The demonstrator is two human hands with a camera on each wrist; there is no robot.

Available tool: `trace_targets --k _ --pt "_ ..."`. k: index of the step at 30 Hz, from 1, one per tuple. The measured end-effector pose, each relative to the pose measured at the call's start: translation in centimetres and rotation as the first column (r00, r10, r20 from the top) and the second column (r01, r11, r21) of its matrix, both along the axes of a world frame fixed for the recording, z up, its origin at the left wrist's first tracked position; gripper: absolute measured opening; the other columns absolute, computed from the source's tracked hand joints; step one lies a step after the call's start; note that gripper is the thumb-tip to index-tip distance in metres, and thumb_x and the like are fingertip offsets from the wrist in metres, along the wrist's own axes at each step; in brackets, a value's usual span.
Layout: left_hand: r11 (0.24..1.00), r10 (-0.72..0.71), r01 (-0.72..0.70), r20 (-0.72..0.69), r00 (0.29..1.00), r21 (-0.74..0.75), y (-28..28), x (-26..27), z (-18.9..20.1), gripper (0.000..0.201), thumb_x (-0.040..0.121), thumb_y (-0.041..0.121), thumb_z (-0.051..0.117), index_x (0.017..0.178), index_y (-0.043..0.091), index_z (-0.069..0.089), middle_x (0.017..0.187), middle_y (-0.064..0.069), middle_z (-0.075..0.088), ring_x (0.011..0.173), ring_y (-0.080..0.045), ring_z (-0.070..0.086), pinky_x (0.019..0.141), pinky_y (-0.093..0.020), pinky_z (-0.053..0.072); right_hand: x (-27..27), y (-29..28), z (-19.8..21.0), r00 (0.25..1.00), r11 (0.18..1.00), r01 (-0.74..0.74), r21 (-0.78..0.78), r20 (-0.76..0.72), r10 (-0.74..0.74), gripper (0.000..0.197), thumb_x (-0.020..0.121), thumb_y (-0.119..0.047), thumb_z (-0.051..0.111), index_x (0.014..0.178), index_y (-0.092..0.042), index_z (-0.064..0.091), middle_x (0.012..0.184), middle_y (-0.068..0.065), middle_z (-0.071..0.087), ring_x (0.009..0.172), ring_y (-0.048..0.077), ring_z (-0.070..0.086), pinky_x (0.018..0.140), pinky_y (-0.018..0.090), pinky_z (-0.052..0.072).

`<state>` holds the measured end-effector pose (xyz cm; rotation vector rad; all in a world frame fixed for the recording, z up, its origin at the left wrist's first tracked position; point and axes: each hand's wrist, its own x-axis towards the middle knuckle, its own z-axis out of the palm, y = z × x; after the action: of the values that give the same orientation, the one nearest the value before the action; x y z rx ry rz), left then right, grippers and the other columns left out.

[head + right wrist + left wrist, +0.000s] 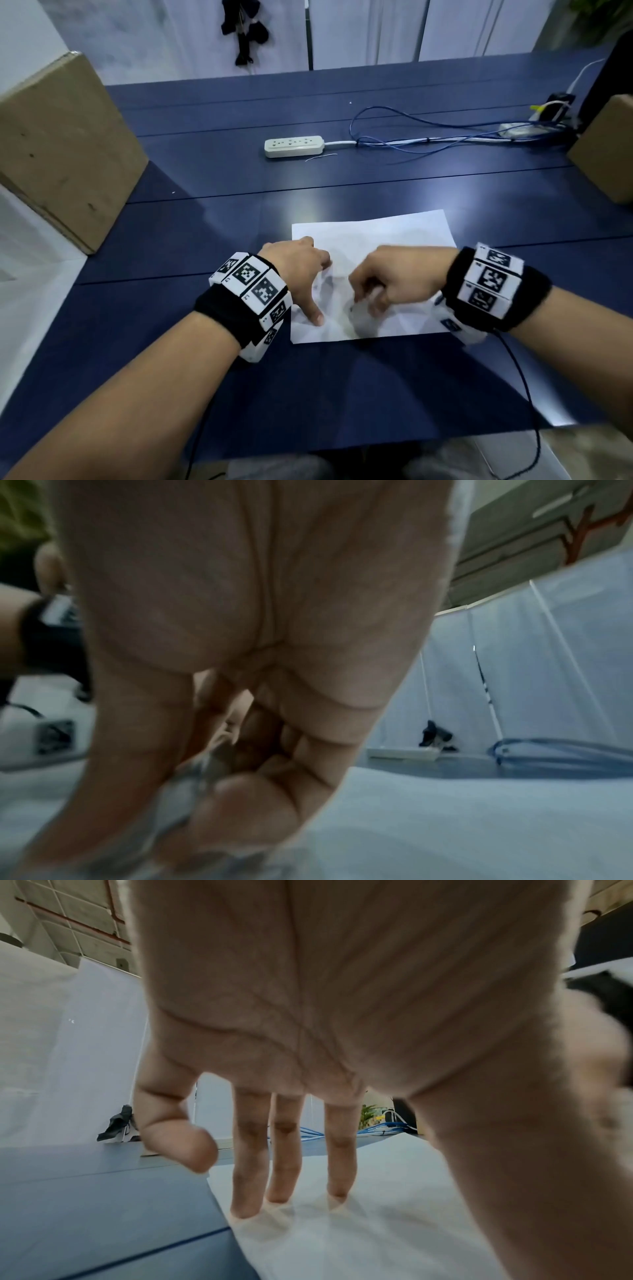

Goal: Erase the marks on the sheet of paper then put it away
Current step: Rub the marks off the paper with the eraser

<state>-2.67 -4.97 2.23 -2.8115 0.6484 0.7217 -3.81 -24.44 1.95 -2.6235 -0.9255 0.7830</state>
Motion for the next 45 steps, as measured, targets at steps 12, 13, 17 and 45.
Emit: trace_targets --k 12,13,17,45 --pt "1.000 0.010 -0.010 0.044 0.999 0.007 -0.5 -0.1 -0.1 0.099 0.051 0.079 0.074 0.138 0.043 0.043 0.109 0.008 0.042 0.102 -0.018 0.055 0.070 -0.032 0.042 0.3 -0.3 0.2 0.997 1.000 0.013 -0.011 0.082 -0.012 0.013 0.075 -0.028 0.073 0.082 -0.026 0.061 0.069 -0.009 0.060 0.071 0.014 0.055 0.064 0.028 0.044" --pt "1.000 0.012 -0.012 0.049 0.999 0.006 -0.6 -0.1 -0.2 0.098 0.052 0.080 0.073 0.137 0.042 0.044 0.111 0.007 0.044 0.103 -0.018 0.056 0.070 -0.032 0.043 -0.4 -0.2 0.2 1.000 0.999 -0.028 -0.024 -0.001 0.027 0.015 0.073 -0.026 0.075 0.083 -0.025 0.064 0.071 -0.008 0.063 0.070 0.011 0.056 0.064 0.027 0.047" --pt "1.000 0.007 -0.007 0.053 0.999 0.005 -0.8 -0.2 -0.3 0.094 0.053 0.078 0.074 0.135 0.040 0.046 0.112 0.005 0.045 0.106 -0.019 0.056 0.073 -0.035 0.043 1.0 0.1 0.0 0.995 0.999 0.035 -0.027 0.091 -0.033 0.017 0.074 -0.030 0.074 0.089 -0.027 0.067 0.069 -0.010 0.059 0.069 0.010 0.054 0.065 0.027 0.045" --pt "0.993 -0.106 0.109 0.060 0.993 -0.039 -0.9 0.2 -0.4 0.074 0.057 0.072 0.076 0.114 0.027 0.059 0.112 0.008 0.048 0.100 -0.016 0.055 0.083 -0.034 0.038 3.1 -0.1 0.3 0.959 0.985 0.170 0.016 0.227 -0.169 0.018 0.078 -0.034 0.071 0.092 -0.026 0.065 0.071 -0.011 0.053 0.078 0.018 0.057 0.065 0.027 0.043"
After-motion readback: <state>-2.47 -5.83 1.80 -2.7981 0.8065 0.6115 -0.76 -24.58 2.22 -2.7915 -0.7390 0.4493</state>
